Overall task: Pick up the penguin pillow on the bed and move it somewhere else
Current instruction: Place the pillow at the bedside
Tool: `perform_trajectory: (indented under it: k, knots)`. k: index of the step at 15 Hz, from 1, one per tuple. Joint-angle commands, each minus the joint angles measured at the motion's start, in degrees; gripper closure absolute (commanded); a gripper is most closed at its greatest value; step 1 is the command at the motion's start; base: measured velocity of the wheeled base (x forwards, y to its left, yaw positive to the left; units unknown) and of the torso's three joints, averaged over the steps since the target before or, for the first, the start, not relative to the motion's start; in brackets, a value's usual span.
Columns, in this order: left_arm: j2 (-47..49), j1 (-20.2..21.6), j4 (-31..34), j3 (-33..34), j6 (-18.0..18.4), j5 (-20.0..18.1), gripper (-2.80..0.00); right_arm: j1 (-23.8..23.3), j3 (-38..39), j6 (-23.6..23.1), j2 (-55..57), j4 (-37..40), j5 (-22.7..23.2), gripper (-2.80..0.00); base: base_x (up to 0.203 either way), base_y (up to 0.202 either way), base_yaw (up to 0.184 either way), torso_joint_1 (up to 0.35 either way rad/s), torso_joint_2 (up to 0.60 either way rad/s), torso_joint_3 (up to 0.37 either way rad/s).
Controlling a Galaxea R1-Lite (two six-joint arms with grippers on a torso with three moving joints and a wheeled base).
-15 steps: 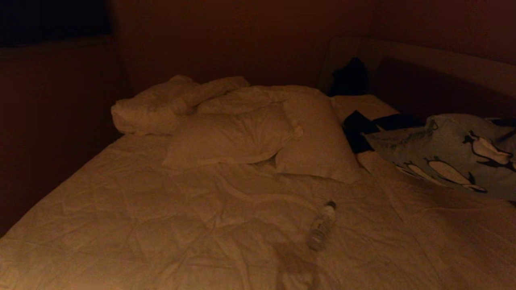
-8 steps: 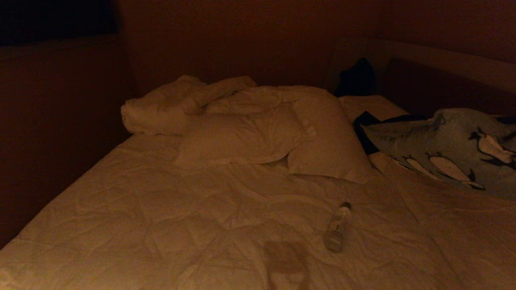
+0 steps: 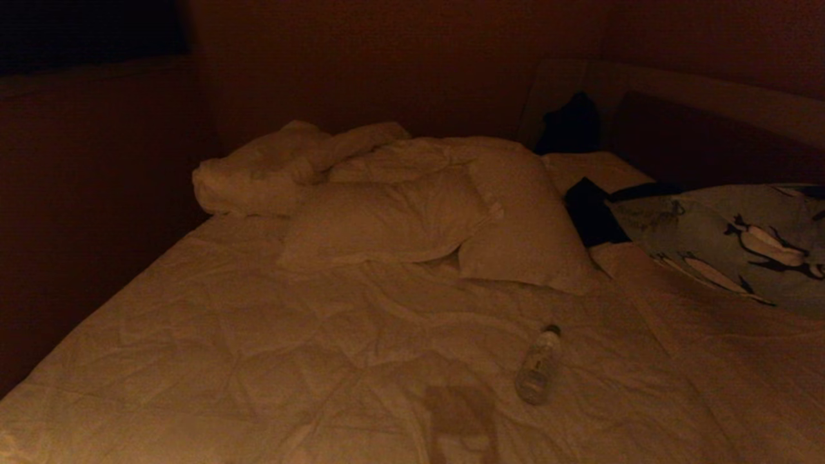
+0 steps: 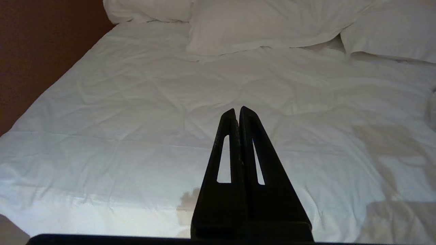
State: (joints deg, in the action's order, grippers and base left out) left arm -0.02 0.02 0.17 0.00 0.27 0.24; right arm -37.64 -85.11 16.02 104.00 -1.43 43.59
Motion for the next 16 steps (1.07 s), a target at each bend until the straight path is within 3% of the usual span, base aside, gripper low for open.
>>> perform_trajectory:
  k: [1,7,9,13,16]
  knots:
    - [0.0,0.1,0.0,0.0,0.0,0.0,0.00,0.0,0.1,0.1,-0.5,0.0,0.3,0.00,0.000,0.000,0.000,0.000,0.00,0.000]
    - [0.0,0.1,0.0,0.0,0.0,0.0,0.00,0.0,-0.3,-2.3,0.2,-0.6,0.3,0.00,0.000,0.000,0.000,0.000,0.00,0.000]
    - [0.0,0.0,0.0,0.0,0.0,0.0,0.00,0.0,-0.7,-6.8,1.7,-0.6,-0.1,0.00,0.000,0.000,0.000,0.000,0.00,0.000]
    - [0.0,0.0,0.0,0.0,0.0,0.0,0.00,-0.5,-3.2,-15.2,6.4,-0.9,-6.8,0.00,0.000,0.000,0.000,0.000,0.00,0.000]
    - [-0.1,0.1,0.0,0.0,0.0,0.0,0.00,-1.9,-7.1,-19.0,11.0,-1.0,-7.0,0.00,0.000,0.000,0.000,0.000,0.00,0.000]
